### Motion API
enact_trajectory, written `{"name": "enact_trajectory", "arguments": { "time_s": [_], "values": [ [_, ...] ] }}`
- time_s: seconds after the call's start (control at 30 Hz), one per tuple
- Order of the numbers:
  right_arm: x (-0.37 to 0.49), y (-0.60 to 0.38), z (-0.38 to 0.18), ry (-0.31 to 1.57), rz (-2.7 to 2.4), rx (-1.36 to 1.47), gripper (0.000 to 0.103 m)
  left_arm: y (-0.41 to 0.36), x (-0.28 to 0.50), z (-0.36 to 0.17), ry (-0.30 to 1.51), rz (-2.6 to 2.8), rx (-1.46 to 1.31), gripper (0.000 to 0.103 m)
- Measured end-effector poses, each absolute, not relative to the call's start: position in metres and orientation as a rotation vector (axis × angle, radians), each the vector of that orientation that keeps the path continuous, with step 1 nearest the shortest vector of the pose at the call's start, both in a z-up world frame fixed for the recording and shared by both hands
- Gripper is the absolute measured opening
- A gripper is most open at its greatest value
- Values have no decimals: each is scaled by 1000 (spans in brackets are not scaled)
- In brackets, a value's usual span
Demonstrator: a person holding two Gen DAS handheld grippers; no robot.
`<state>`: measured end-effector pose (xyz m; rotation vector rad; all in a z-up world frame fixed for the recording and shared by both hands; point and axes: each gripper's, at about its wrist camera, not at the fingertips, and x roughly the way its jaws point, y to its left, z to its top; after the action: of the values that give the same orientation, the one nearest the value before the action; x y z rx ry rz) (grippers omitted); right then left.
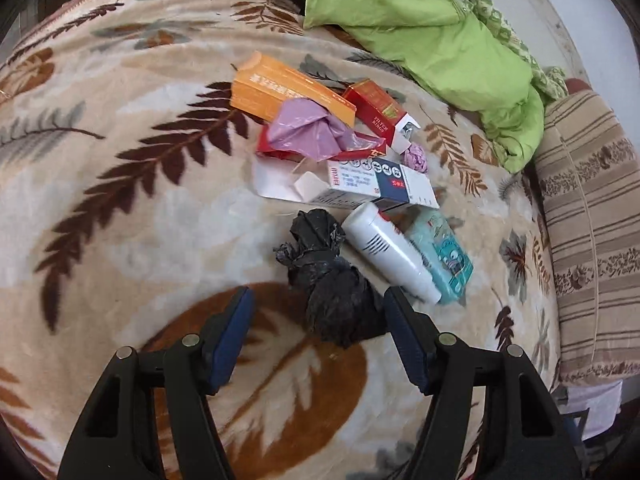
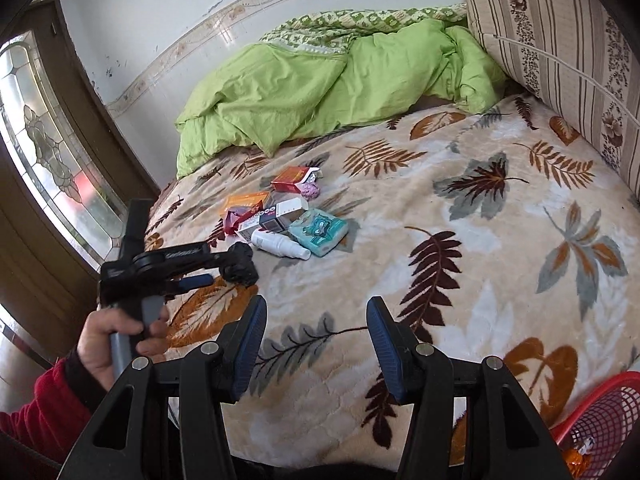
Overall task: Collect trash
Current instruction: 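Grasp the black plastic bag with the left tool, then grasp the white bottle with the right tool while the left tool holds the black bag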
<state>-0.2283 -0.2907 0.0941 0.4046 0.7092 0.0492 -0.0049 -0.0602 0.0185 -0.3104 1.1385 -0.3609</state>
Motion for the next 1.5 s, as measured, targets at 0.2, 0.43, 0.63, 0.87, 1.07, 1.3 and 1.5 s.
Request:
{"name": "enact_trajectory", "arguments": {
  "time_s": [0.2,0.43,0.63,0.87,1.07,1.3,1.5],
  "values": [
    [-204,-287,91,741,93,385,55,-79,-4,12,1065,-357,-204,45],
    [-153,-265,82,782,186,329,55,-51,-11,34,947,-344,-166,37],
    [-95,-228,69,834,272,202,55,-31,-12,36,904,-275,-144,36],
    [-29,-199,41,911,308,53,48,-17,-7,30,904,-212,-150,36],
    [4,-187,19,964,296,-78,44,-15,-6,29,904,-216,-155,36],
    [-13,-185,14,955,237,2,37,-20,-9,33,881,-205,-124,36],
    [-58,-189,33,849,73,243,37,-27,-19,40,826,-179,-55,36]
  ]
}}
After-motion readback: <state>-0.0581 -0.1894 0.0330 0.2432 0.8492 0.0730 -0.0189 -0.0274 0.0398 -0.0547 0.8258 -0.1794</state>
